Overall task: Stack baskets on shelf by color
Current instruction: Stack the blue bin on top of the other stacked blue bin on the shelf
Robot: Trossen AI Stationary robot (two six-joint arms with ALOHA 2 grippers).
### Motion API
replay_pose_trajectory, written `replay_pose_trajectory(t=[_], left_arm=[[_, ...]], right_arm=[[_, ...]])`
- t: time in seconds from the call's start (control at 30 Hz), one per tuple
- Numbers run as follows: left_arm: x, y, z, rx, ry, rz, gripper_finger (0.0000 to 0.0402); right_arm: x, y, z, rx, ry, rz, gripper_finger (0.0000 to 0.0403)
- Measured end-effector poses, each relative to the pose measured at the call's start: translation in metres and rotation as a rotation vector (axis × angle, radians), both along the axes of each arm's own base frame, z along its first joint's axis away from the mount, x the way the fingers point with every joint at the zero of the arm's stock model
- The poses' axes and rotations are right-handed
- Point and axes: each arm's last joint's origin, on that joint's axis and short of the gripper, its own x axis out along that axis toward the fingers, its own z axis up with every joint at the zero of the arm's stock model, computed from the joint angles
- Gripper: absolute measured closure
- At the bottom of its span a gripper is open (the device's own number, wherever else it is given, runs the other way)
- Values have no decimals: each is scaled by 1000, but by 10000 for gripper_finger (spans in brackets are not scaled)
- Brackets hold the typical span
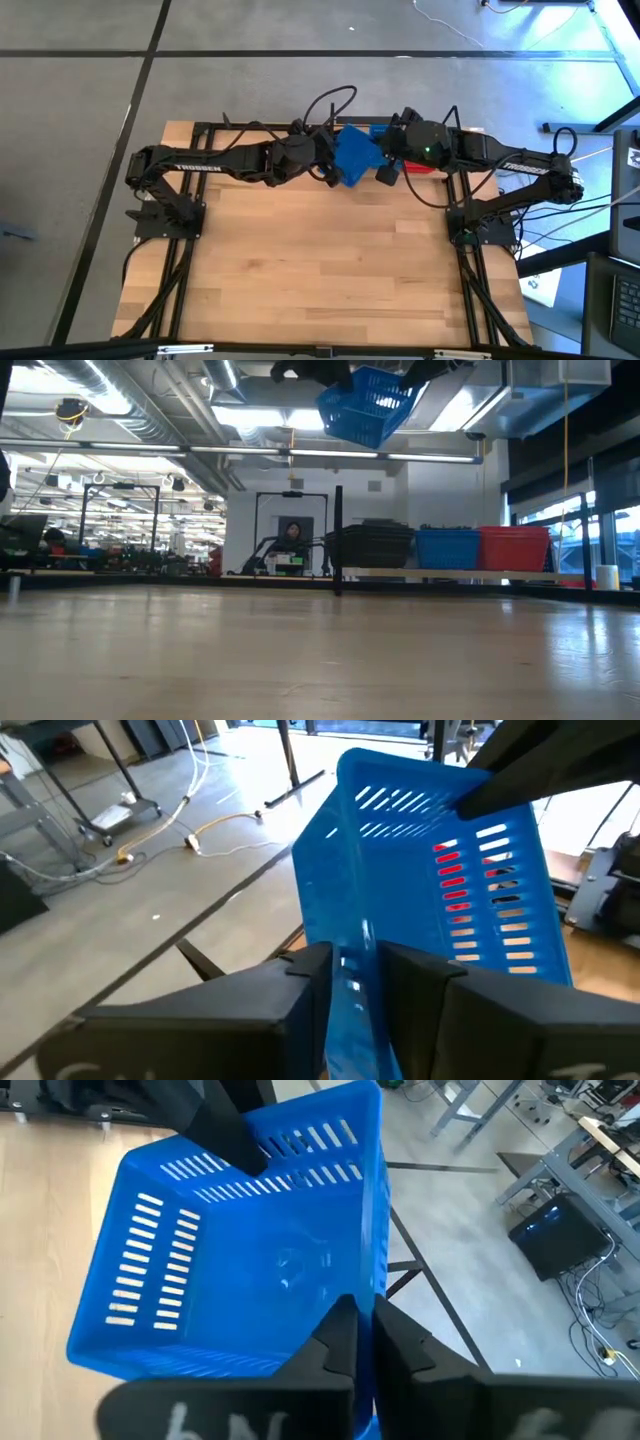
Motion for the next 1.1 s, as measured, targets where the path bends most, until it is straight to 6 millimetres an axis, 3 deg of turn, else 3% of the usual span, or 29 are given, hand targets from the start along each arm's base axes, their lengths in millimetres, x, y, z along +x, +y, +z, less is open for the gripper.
replay_pose_trajectory(t=[0.27, 0.63, 0.83, 1.1], left_arm=[[0, -9, 3, 35, 18, -56, 330], [-1, -44, 16, 186, 32, -187, 327], [-1, -62, 18, 210, 19, -235, 327], [-5, -72, 31, 235, 5, -186, 327]], right_arm=[[-1, 0, -2, 2, 26, -4, 398], [-7, -7, -8, -5, 96, -86, 399], [-20, -33, -15, -26, 236, -155, 399], [-45, -85, -21, 169, 240, -186, 399]])
